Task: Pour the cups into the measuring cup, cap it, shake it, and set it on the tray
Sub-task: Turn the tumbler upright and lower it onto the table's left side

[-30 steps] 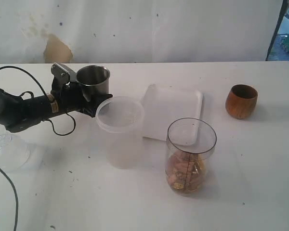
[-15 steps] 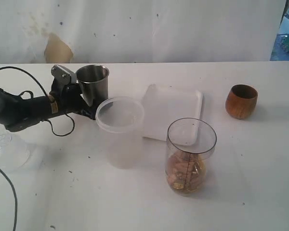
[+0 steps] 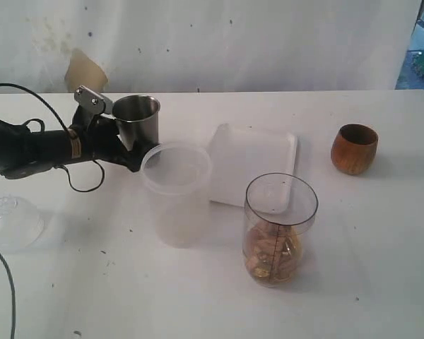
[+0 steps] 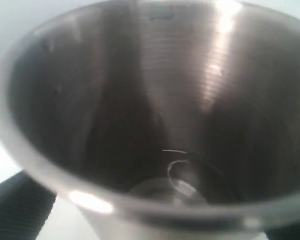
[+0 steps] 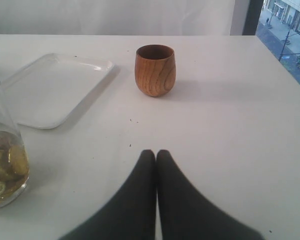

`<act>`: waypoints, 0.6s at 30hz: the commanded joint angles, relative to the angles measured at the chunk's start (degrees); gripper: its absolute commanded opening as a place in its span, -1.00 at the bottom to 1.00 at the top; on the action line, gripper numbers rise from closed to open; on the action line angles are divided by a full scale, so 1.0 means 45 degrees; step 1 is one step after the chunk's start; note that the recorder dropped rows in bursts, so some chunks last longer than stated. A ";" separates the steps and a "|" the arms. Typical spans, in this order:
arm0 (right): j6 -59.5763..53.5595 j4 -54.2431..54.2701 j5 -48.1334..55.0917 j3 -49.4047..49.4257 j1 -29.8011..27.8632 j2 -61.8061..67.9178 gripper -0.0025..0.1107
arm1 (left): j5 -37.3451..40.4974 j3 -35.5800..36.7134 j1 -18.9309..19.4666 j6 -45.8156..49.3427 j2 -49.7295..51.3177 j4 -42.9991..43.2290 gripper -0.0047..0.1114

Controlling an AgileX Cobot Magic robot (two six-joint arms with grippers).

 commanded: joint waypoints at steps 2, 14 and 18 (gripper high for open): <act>0.0051 0.0016 -0.0038 0.0073 -0.0028 -0.0059 -0.96 | 0.0335 0.0008 0.0020 -0.0197 -0.0149 0.0112 0.89; 0.0051 0.0016 -0.0038 0.0073 -0.0028 -0.0059 -0.96 | 0.1117 0.0281 0.0081 -0.0693 -0.0233 0.0608 0.89; 0.0051 0.0016 -0.0038 0.0073 -0.0028 -0.0059 -0.96 | 0.0720 0.0878 0.0506 -0.0377 -0.0667 0.0608 0.89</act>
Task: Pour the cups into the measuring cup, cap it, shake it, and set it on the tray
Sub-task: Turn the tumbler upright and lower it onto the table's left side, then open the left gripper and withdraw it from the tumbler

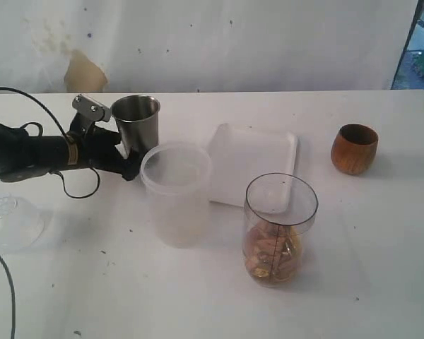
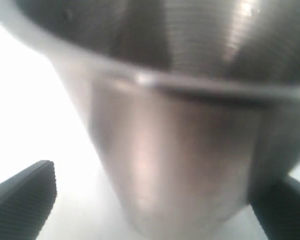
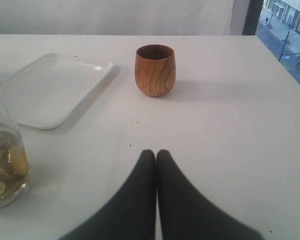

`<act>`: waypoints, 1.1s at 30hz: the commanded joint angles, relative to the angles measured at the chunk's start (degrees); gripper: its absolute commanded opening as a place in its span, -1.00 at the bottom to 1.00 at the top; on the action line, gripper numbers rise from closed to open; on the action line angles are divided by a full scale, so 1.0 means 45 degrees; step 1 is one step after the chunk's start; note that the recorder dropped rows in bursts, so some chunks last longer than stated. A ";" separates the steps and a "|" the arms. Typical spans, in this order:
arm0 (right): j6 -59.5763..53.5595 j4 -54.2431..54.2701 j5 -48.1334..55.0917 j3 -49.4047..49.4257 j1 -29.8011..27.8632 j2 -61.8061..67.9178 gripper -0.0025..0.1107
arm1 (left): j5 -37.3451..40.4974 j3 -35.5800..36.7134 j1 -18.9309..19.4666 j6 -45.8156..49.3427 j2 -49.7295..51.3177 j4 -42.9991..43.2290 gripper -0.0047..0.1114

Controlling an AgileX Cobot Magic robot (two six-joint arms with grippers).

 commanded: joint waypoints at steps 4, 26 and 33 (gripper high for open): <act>0.0051 0.0016 -0.0038 0.0073 -0.0028 -0.0059 -0.96 | -0.0145 0.1060 0.0777 0.0235 -0.1091 0.0037 0.89; 0.0064 -0.0008 -0.0038 0.0073 -0.0028 -0.0059 -0.96 | 1.0344 0.3521 0.0523 -0.6061 -0.8038 0.0629 0.89; 0.0064 -0.0008 -0.0038 0.0073 -0.0028 -0.0059 -0.96 | 1.8149 0.2090 0.0279 -0.0870 -0.9550 -0.2584 0.39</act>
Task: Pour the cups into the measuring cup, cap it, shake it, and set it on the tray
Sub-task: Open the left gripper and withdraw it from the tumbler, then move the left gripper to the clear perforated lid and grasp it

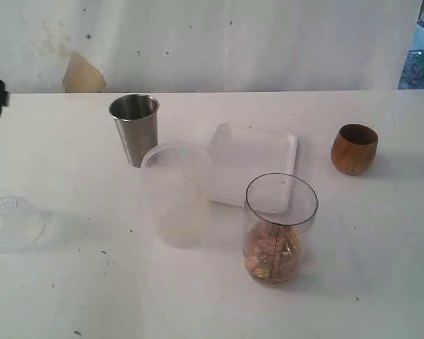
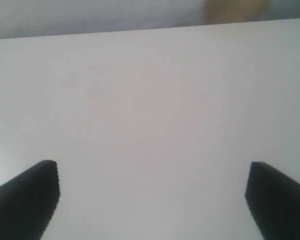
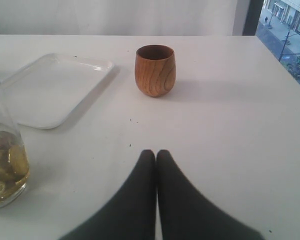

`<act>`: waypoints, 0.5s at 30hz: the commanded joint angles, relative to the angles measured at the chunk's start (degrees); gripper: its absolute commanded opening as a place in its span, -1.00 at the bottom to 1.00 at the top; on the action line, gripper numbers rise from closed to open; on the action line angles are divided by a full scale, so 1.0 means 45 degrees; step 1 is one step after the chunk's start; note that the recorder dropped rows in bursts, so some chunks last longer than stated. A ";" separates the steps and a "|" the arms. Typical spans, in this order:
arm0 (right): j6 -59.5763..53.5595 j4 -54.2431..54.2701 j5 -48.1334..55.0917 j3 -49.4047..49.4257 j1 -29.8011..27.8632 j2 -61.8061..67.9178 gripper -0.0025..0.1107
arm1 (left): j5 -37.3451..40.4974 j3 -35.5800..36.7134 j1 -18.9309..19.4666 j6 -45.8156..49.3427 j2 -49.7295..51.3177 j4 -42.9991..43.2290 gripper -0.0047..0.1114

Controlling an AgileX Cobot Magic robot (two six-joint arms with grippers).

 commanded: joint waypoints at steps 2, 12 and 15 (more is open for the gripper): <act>0.0064 -0.0008 -0.0038 0.0073 -0.0028 -0.0059 -0.96 | 0.4790 -0.1512 0.0083 0.6068 -0.0441 -0.4715 0.15; 0.0064 -0.0008 -0.0038 0.0073 -0.0028 -0.0059 -0.96 | 0.6753 -0.2368 0.0057 1.2015 -0.0085 -1.3175 0.28; 0.0064 -0.0008 -0.0038 0.0073 -0.0028 -0.0059 -0.96 | 0.8006 -0.2368 0.0057 1.2015 0.0555 -1.3267 0.42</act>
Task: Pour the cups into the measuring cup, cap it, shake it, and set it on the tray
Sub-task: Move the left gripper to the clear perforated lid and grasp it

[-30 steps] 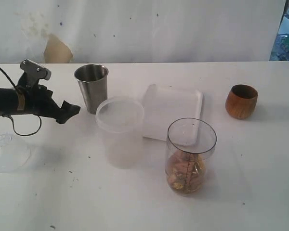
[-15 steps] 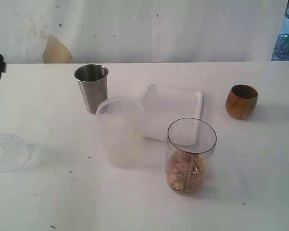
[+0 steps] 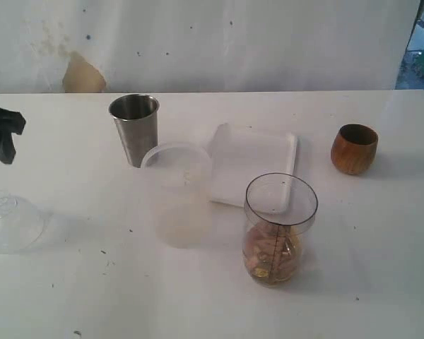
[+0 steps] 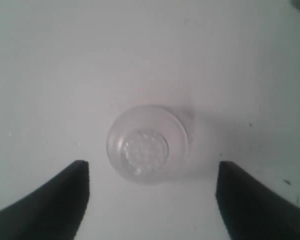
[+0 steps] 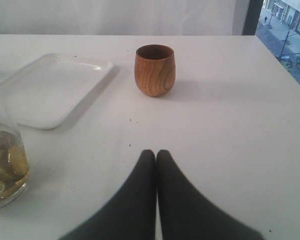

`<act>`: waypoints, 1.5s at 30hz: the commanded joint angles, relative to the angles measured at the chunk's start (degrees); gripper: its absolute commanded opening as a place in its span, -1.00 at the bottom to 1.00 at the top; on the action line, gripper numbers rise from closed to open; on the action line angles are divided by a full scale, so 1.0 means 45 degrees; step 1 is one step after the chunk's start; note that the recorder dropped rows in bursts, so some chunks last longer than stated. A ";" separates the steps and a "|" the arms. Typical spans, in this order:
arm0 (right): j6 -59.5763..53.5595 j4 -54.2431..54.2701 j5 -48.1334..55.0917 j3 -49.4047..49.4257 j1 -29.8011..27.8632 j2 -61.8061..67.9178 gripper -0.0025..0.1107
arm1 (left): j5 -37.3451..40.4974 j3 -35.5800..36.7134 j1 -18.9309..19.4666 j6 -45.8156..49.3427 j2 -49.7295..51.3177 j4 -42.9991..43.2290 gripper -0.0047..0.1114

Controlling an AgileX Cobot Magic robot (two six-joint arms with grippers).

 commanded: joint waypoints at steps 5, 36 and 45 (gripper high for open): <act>0.0064 -0.0008 -0.0062 0.0073 -0.0028 -0.0059 -0.96 | 0.1965 -0.0095 -0.0050 0.0343 0.1582 -0.0573 0.42; 0.0064 0.0042 -0.0062 0.0073 -0.0028 -0.0059 -0.96 | -0.1659 0.0676 -0.0025 -0.0790 0.3284 0.0744 -0.02; 0.0064 0.0009 -0.0062 0.0073 -0.0028 -0.0059 -0.96 | -0.1834 0.0609 -0.0025 0.0199 0.3284 0.0722 -0.92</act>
